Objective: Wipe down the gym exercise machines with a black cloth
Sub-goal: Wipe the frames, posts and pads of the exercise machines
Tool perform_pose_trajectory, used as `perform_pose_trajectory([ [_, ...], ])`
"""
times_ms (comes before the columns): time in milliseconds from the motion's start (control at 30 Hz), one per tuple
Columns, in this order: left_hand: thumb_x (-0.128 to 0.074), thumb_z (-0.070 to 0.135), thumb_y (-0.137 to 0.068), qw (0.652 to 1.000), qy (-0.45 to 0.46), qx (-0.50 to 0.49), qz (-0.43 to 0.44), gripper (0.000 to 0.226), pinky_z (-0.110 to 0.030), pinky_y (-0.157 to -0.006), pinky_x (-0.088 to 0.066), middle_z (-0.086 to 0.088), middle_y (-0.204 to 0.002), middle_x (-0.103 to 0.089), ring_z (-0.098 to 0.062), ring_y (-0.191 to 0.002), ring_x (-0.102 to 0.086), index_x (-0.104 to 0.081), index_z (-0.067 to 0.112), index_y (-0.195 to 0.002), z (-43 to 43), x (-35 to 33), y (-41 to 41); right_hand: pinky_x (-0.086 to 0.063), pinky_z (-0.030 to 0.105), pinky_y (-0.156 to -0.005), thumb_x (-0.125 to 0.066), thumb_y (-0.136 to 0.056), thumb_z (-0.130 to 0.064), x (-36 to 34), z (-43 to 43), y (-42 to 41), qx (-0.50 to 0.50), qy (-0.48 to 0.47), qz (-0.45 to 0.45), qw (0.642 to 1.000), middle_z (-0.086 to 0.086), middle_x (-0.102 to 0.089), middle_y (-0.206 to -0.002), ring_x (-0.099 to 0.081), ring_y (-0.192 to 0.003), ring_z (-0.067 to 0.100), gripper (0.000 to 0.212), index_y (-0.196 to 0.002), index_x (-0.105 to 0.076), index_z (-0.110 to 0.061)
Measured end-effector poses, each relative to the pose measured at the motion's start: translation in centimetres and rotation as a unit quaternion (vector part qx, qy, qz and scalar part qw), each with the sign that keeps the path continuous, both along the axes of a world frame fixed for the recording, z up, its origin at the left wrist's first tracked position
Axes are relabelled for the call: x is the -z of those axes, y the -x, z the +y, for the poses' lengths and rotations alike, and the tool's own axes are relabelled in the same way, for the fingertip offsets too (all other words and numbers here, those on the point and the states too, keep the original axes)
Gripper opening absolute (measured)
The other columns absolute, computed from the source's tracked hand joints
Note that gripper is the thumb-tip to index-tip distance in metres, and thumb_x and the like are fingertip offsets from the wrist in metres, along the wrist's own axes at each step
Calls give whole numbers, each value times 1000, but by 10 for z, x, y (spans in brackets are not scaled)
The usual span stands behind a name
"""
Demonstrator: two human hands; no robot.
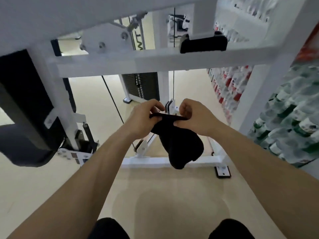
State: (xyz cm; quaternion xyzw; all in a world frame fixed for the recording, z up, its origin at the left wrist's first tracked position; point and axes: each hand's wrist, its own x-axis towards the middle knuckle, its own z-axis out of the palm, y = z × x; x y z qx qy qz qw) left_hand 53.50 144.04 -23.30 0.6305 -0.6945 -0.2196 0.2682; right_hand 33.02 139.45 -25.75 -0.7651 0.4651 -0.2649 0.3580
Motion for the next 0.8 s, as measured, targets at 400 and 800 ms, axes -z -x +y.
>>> perform_pose_trajectory([
  [400,-76,30,-86,992,85,69,57,8,-11,-63,-44,12,-76,-65,3,-68,-60,-68,30,-88,-31,-12,-51,-46,34,-72,-73,-85,-39,-18,-27,-14,9,151,63,986,-2,-61,-76,-60,-76,18,22,-74,-60,-25],
  [800,-44,19,-93,862,443,-160,-188,15,-38,-69,-44,-4,-101,-60,-26,-91,-56,-56,17,-102,-103,-85,-112,-39,36,-65,-51,-100,-32,-124,-91,-110,82,549,216,803,6,-65,-98,-61,-84,34,15,-106,-54,-19],
])
